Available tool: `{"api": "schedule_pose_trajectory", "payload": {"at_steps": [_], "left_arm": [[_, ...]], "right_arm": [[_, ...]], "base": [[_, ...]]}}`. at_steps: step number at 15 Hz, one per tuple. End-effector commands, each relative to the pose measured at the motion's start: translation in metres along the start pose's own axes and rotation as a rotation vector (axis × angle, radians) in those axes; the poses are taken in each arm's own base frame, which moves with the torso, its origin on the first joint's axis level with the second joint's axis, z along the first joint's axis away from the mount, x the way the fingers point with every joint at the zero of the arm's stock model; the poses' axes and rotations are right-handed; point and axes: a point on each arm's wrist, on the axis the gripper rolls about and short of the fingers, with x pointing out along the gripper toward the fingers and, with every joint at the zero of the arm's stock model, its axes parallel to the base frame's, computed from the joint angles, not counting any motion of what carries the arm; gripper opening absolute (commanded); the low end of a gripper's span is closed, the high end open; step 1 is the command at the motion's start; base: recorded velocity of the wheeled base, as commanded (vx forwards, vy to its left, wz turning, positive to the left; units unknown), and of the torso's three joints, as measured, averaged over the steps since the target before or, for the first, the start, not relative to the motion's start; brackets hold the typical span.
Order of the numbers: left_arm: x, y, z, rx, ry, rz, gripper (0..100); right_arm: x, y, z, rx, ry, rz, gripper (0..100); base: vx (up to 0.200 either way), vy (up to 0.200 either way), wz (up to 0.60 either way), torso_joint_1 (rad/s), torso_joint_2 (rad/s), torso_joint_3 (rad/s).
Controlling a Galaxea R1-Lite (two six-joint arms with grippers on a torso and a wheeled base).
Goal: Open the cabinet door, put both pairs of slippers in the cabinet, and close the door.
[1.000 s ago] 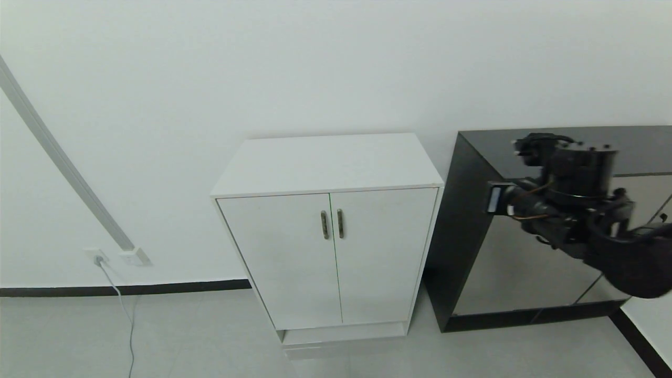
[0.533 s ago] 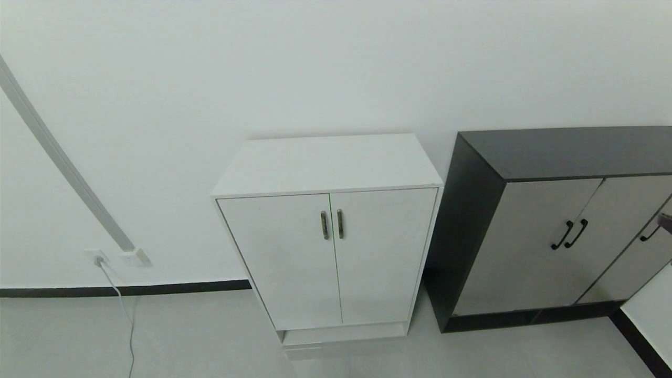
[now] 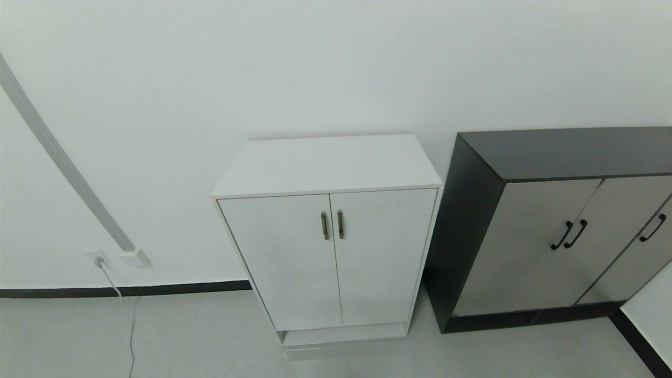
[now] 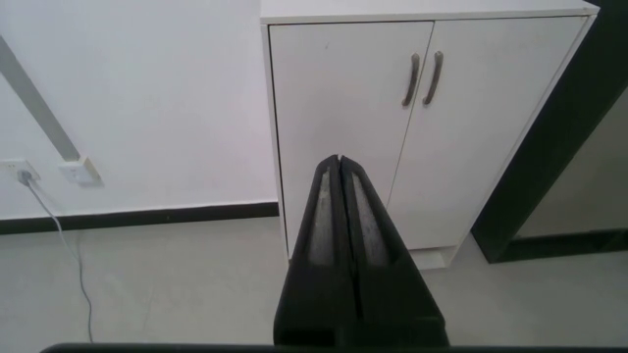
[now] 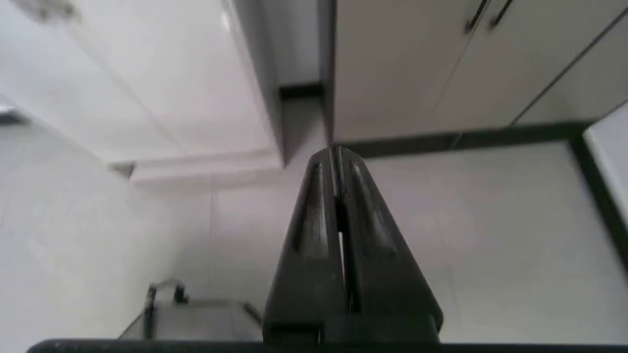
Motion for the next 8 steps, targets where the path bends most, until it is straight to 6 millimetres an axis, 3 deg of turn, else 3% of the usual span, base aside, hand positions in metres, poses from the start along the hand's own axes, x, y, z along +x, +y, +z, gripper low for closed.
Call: {"api": "schedule_pose_trajectory", "payload": {"at_steps": [1,8], "left_arm": [[0.000,0.000,0.000,0.000,0.001,0.001,0],[0.000,0.000,0.000,-0.002,0.001,0.003,0]], "right_arm": [[-0.003,0.000,-0.021,0.002,0.022,0.007,0],[-0.008,0.000,-0.049,0.014,0.149,-0.038,0]], "base": [[0.000,0.000,0.00,0.000,0.00,0.000],[0.000,0.000,0.00,0.000,0.00,0.000]]}}
